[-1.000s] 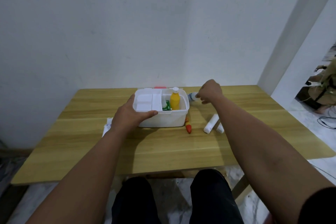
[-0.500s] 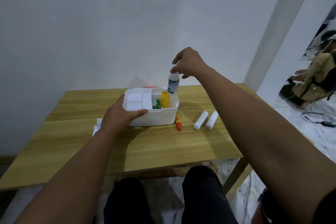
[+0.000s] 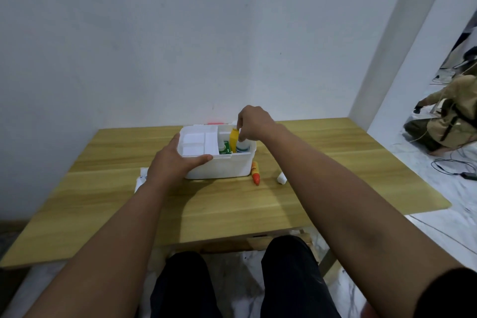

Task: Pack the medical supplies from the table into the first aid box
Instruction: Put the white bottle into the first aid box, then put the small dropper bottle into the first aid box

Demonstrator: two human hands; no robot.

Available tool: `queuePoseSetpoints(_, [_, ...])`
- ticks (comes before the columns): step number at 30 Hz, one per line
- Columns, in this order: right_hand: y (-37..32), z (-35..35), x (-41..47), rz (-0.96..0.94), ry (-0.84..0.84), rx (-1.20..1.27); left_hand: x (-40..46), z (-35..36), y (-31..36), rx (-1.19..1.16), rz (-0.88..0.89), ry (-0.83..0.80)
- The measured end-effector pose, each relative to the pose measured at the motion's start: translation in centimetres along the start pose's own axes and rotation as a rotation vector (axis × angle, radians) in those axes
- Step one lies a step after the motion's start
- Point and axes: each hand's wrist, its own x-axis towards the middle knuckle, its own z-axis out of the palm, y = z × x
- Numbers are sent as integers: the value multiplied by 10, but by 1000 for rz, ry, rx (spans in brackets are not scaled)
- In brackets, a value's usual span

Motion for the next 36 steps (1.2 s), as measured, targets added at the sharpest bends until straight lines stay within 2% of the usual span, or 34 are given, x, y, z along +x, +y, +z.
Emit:
queuePoseSetpoints(5, [0,4,-2,-11,-21,13,0,1,-1,3,13,8])
queuePoseSetpoints(8, [6,2,-4,20,-19,152,0,2,-2,-6,21,5])
queuePoseSetpoints(11, [17,-1,-12,134,174,443,0,2,-2,-17,24,-7])
queuePoseSetpoints(13, [30,0,-16,237,273,514,-1,0,0,-18,25,-4])
queuePoseSetpoints(15, [40,2,-23,332,228,457,-2,-1,1,-33,27,-4])
queuePoseSetpoints(19, [46,11,-44,403,-131,121,-4,1,3,-56,36,13])
queuePoseSetpoints(21, [44,17,-50,469,-337,204,-3,1,4,-57,39,19])
queuePoseSetpoints(23, [38,26,-57,529,-416,279,-3,0,4,-60,35,17])
queuePoseSetpoints(28, [24,45,-61,403,-333,112,-3,1,3,-60,32,22])
queuePoseSetpoints(32, [25,34,-57,413,-291,50,-3,0,3,-65,34,18])
queuePoseSetpoints(36, [27,2,-53,342,-95,-102,-3,1,3,-56,22,20])
